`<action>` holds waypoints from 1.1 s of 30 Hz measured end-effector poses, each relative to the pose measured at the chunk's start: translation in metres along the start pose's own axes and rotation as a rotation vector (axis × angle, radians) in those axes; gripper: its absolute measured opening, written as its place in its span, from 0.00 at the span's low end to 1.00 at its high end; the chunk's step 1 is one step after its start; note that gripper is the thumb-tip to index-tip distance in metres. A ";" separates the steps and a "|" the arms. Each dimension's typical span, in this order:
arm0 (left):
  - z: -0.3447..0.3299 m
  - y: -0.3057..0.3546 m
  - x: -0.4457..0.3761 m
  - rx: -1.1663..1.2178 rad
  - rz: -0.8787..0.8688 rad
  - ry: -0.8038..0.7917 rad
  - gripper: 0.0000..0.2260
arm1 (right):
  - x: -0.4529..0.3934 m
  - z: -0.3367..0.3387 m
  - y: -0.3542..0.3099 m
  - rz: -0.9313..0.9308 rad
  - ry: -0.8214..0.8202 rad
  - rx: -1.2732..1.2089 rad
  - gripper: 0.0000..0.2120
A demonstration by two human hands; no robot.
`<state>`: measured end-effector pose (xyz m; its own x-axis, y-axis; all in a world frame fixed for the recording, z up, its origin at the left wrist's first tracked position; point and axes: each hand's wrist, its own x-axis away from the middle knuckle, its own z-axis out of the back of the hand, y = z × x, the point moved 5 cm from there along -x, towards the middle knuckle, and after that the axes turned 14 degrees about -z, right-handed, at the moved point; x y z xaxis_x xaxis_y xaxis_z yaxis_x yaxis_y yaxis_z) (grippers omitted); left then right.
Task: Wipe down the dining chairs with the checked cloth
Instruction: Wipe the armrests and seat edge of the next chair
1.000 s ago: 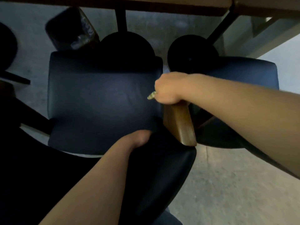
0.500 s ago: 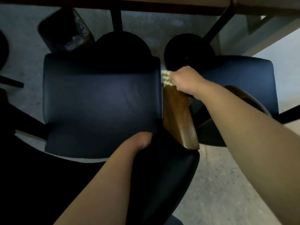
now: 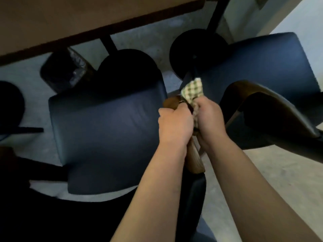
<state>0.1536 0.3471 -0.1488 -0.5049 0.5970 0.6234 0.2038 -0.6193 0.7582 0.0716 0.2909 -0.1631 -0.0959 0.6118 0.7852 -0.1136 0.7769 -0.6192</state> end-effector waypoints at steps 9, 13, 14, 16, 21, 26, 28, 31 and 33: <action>0.000 0.007 -0.004 -0.329 -0.079 0.089 0.21 | -0.019 0.005 0.019 -0.089 0.063 0.121 0.14; 0.007 0.007 0.004 -0.168 -0.074 0.163 0.16 | 0.033 -0.002 0.006 0.221 -0.076 -0.041 0.17; 0.008 0.006 0.010 -0.082 -0.069 0.149 0.12 | 0.047 -0.008 0.004 0.298 -0.162 -0.001 0.17; 0.008 0.002 0.028 0.185 -0.010 0.059 0.09 | 0.059 -0.011 0.001 0.423 -0.266 0.181 0.19; 0.035 -0.019 0.066 -0.194 -0.115 -0.041 0.13 | 0.067 -0.012 -0.013 0.609 -0.373 0.779 0.12; 0.075 -0.049 0.123 -0.500 -0.233 -0.161 0.17 | 0.095 -0.026 -0.022 0.639 -0.427 1.158 0.17; 0.085 -0.055 0.132 -0.574 -0.276 -0.189 0.18 | 0.116 -0.020 -0.013 0.695 -0.467 1.274 0.18; 0.089 -0.056 0.139 -0.732 -0.340 -0.217 0.16 | 0.151 -0.006 0.010 0.908 -0.448 1.401 0.17; 0.091 -0.055 0.147 -0.828 -0.429 -0.241 0.15 | 0.157 0.000 0.013 0.920 -0.498 1.463 0.16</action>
<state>0.1444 0.5153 -0.0820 -0.1939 0.8880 0.4171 -0.6609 -0.4324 0.6134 0.0552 0.3971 -0.0481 -0.8523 0.4154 0.3179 -0.5230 -0.6679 -0.5295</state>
